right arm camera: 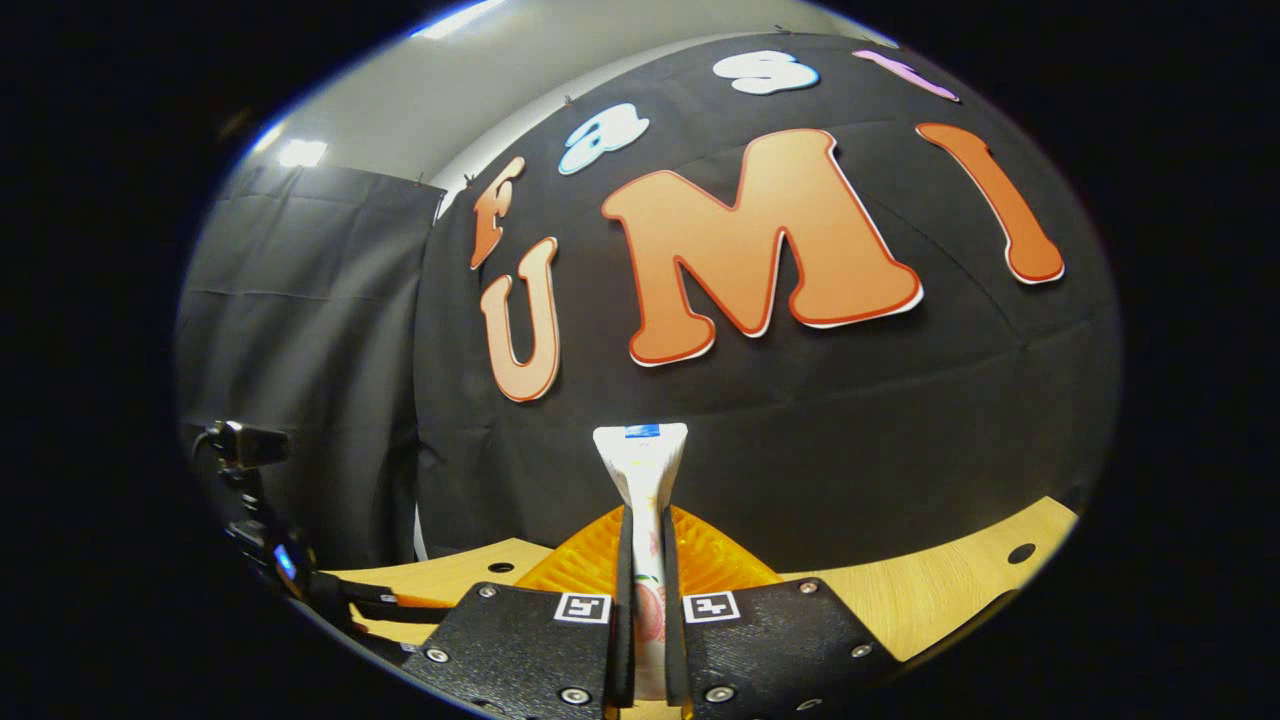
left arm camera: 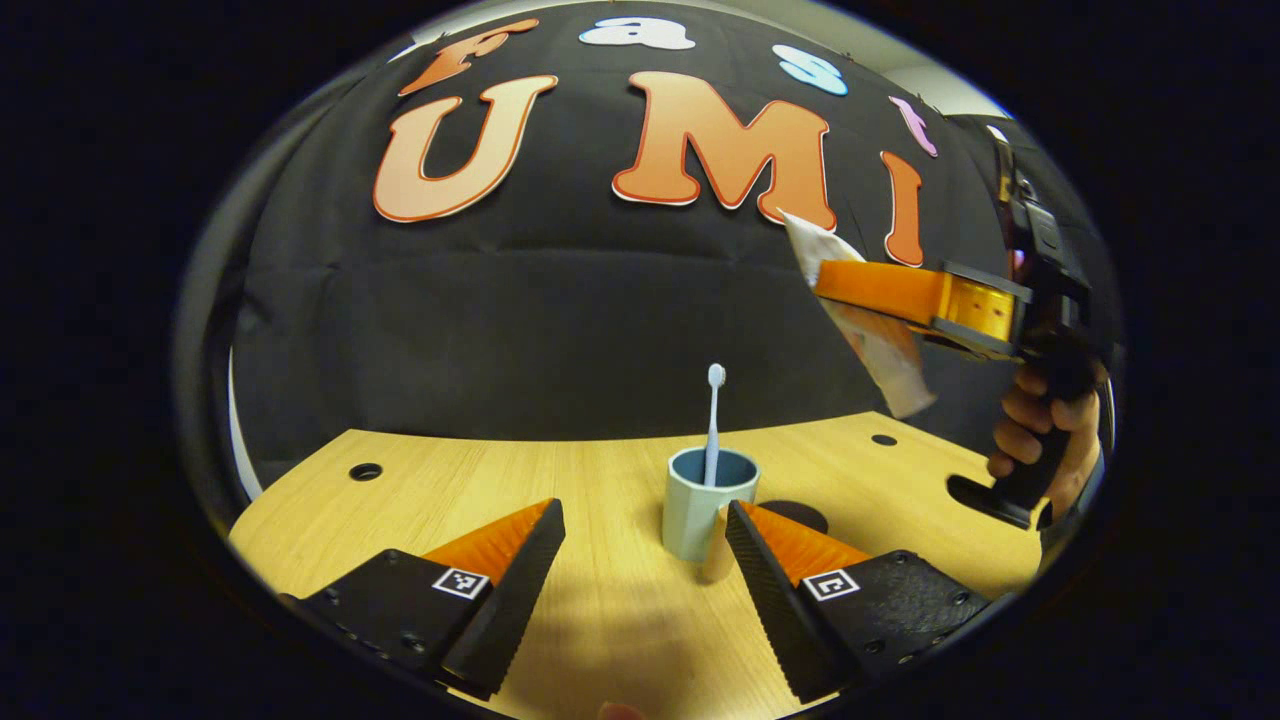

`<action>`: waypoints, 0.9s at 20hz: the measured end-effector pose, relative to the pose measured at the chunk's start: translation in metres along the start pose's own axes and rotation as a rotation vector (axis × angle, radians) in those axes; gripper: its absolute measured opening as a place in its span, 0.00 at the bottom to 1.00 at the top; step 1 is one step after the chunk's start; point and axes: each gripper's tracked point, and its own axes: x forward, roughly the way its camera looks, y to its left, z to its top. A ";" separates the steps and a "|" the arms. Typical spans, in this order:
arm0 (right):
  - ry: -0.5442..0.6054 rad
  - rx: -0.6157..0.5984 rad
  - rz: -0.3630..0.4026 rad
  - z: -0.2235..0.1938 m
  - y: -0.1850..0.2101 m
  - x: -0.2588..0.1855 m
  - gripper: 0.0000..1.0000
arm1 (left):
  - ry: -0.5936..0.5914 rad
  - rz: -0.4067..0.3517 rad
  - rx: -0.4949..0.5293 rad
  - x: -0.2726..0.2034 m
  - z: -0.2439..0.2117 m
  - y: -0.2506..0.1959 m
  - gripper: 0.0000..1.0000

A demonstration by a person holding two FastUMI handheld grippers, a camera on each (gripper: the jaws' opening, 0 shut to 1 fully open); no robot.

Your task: Put the toothbrush and toothpaste on the desktop into the cup, then pick up the cup and place it on the coaster on the desktop.

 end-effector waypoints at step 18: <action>0.032 0.035 0.066 -0.090 0.010 0.073 0.12 | 0.068 0.123 -0.084 -0.076 -0.038 0.034 0.98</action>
